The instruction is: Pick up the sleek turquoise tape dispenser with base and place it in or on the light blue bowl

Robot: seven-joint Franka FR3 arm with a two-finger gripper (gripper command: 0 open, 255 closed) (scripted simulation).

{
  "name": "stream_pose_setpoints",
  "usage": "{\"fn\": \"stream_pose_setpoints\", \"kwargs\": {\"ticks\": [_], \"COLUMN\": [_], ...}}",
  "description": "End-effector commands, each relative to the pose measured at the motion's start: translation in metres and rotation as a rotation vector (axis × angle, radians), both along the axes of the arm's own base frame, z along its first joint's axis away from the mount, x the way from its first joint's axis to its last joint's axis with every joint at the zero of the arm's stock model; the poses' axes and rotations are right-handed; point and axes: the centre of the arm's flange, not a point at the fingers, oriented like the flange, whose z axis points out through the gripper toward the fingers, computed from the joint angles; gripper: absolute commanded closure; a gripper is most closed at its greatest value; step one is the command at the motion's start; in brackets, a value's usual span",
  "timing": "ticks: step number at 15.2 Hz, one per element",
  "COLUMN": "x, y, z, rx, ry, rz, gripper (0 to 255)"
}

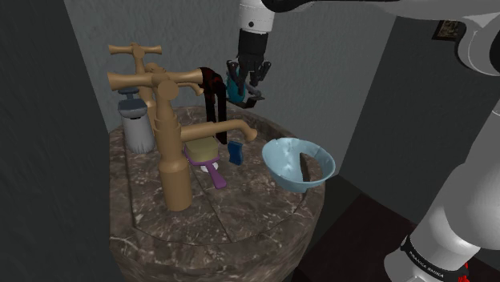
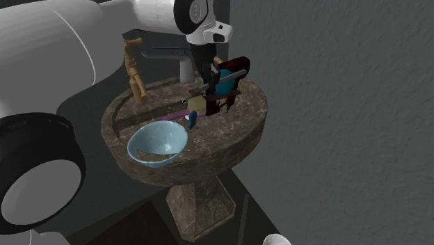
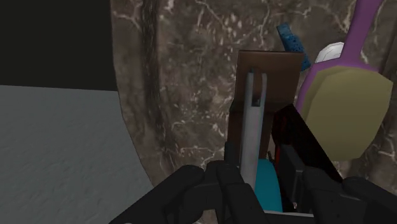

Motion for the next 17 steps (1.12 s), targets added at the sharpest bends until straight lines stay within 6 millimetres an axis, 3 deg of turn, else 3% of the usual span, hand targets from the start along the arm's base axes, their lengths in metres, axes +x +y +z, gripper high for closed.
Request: {"fn": "stream_pose_setpoints", "kwargs": {"ticks": [1,17], "x": [-0.02,-0.231], "y": [0.0,0.002], "z": [0.001,0.003], "rx": [0.0,0.0], "ry": [-0.001,-0.001], "rz": [0.0,0.0], "gripper": [255,255]}}
